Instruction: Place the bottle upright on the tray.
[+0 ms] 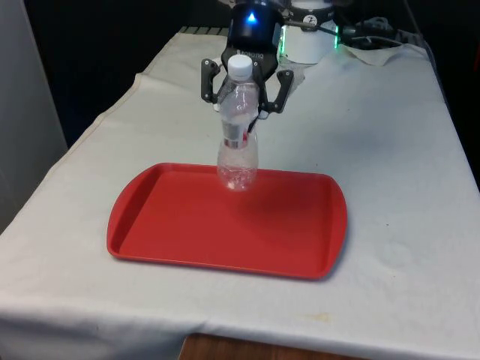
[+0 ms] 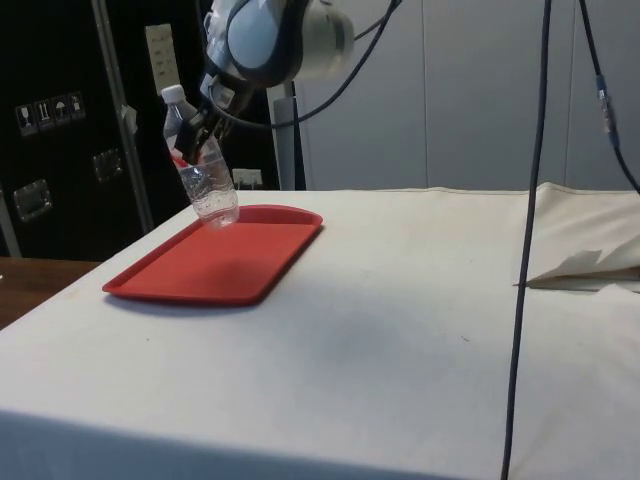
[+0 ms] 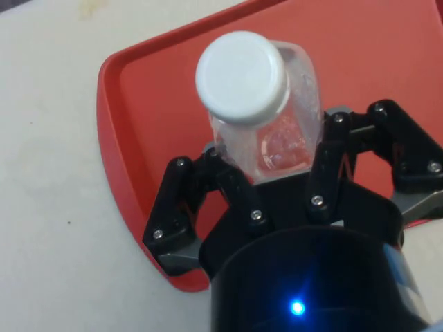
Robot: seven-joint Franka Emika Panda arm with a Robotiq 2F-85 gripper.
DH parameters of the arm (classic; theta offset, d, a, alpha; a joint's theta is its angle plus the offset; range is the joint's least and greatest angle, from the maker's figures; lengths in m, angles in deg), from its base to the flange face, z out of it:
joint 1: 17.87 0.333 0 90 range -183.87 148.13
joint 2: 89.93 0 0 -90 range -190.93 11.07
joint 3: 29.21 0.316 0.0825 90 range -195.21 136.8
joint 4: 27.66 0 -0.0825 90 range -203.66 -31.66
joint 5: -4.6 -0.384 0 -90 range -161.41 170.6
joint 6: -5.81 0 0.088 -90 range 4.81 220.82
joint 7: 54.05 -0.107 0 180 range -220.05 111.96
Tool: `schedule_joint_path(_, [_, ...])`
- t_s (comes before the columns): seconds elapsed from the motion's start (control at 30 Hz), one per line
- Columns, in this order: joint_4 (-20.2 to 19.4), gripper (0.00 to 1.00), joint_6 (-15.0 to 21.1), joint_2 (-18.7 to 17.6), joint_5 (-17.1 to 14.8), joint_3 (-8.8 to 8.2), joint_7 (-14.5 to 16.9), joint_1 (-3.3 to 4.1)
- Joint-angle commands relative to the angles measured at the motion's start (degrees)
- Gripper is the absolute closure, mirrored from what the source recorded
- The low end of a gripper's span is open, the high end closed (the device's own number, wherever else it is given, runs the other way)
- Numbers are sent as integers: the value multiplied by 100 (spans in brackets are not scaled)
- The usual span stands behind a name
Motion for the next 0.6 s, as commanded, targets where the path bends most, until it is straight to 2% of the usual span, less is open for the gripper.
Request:
schedule_joint_path(0.0, [40,65,109,-57,-23,23,-17,-29])
schedule_joint_path(0.1, [34,65,286,-109,-29,23,-57,-40])
schedule_joint_path(0.13, [29,65,212,-97,0,-23,-57,-11])
schedule_joint_path(0.2, [34,65,390,-132,-29,29,-80,-52])
schedule_joint_path(0.43, [29,65,762,-206,-23,34,-189,-57])
schedule_joint_path(0.47, [23,65,642,-195,0,-34,-178,-17])
schedule_joint_path(0.5, [29,65,802,-212,-17,34,-206,-57])
schedule_joint_path(0.57, [23,65,894,-223,-17,46,-229,-57])
